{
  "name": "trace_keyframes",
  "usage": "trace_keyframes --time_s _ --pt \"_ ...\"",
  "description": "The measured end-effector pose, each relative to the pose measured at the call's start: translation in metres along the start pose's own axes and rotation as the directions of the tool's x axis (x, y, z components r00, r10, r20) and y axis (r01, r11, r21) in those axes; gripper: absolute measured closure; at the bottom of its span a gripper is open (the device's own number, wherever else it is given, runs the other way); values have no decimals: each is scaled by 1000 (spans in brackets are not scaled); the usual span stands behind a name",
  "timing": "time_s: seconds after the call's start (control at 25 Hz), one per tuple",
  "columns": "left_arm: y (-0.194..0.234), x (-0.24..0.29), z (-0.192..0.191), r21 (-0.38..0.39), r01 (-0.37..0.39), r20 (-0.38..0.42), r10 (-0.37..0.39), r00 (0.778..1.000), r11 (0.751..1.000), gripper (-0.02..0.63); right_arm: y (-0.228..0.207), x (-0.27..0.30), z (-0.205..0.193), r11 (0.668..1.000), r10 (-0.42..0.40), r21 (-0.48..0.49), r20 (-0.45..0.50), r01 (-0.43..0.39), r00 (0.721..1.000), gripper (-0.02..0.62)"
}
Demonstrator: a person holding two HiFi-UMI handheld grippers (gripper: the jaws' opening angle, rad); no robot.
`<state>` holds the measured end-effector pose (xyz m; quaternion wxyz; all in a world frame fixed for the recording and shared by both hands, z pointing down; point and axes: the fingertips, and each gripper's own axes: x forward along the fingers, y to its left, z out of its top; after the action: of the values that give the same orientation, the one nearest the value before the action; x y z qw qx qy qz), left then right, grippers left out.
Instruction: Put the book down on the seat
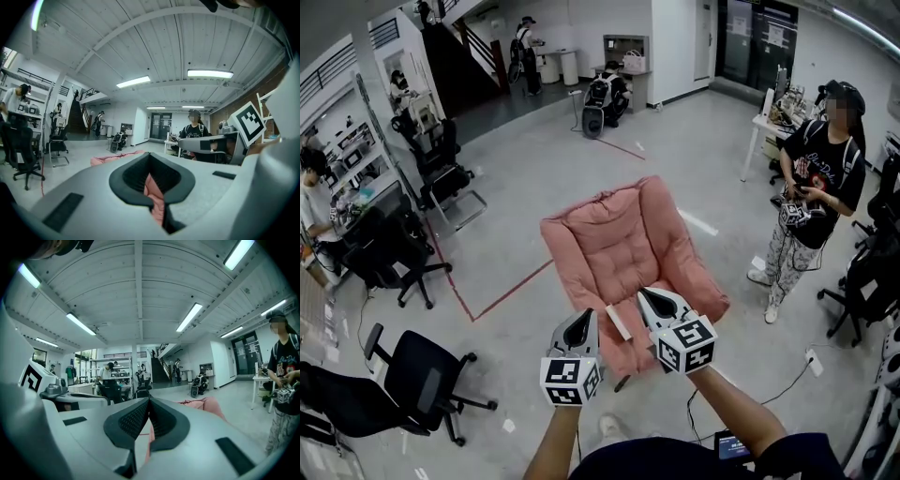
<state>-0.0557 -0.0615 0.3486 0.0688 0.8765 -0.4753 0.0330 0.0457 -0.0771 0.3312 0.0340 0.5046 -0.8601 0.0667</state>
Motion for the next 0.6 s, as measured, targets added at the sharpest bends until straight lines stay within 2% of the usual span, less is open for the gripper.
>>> trace_keyframes --time_s 0.6 --pt "-31 -42 4 5 -63 16 63 998 998 601 18 -55 14 998 54 -9 44 -54 998 575"
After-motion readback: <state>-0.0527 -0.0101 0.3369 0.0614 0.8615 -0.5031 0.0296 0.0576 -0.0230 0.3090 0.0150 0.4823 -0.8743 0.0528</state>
